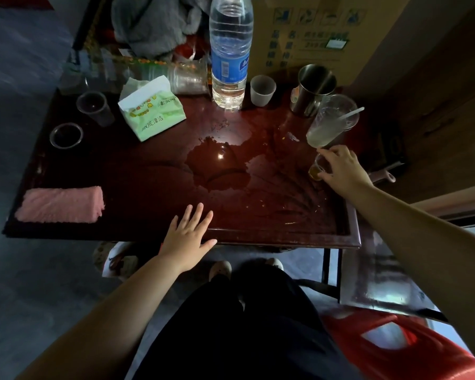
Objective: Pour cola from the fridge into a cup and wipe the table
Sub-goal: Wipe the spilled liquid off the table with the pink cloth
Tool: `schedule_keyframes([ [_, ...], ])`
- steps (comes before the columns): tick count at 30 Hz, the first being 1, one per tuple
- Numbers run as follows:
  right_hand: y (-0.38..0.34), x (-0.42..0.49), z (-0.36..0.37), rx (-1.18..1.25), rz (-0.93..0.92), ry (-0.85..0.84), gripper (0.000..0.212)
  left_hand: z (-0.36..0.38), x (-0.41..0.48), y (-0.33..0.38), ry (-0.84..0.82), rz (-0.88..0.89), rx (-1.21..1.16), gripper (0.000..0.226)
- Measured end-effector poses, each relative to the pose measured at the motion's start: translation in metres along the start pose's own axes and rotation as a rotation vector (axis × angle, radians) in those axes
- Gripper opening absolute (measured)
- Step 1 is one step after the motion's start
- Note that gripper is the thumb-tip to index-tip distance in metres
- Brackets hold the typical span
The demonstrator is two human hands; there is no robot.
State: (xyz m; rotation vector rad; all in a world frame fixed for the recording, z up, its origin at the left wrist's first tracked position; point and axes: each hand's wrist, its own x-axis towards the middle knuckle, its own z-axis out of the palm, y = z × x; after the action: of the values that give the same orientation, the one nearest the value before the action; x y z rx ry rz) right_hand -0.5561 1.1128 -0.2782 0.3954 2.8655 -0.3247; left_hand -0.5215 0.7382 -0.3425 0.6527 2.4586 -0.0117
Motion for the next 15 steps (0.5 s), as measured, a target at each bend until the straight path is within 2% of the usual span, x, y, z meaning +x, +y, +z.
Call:
schedule_keyframes([
  [4,-0.002,-0.009,0.000,-0.008,-0.036,0.036,0.072,0.001,0.000,-0.001,0.003,0.004,-0.018,0.070],
  [7,-0.012,-0.029,0.005,0.040,-0.144,0.238,0.058,0.002,0.000,-0.001,0.022,0.006,-0.010,0.071],
  [9,-0.021,-0.051,0.019,0.081,-0.220,0.291,0.050,0.003,-0.001,-0.001,0.031,0.010,-0.023,0.070],
  [12,-0.034,-0.091,0.056,0.116,-0.285,0.133,0.050,0.003,-0.002,-0.002,0.021,0.010,-0.055,0.069],
  [15,-0.040,-0.118,0.097,0.003,-0.319,-0.061,0.060,0.004,-0.002,-0.002,0.038,0.007,-0.060,0.069],
])
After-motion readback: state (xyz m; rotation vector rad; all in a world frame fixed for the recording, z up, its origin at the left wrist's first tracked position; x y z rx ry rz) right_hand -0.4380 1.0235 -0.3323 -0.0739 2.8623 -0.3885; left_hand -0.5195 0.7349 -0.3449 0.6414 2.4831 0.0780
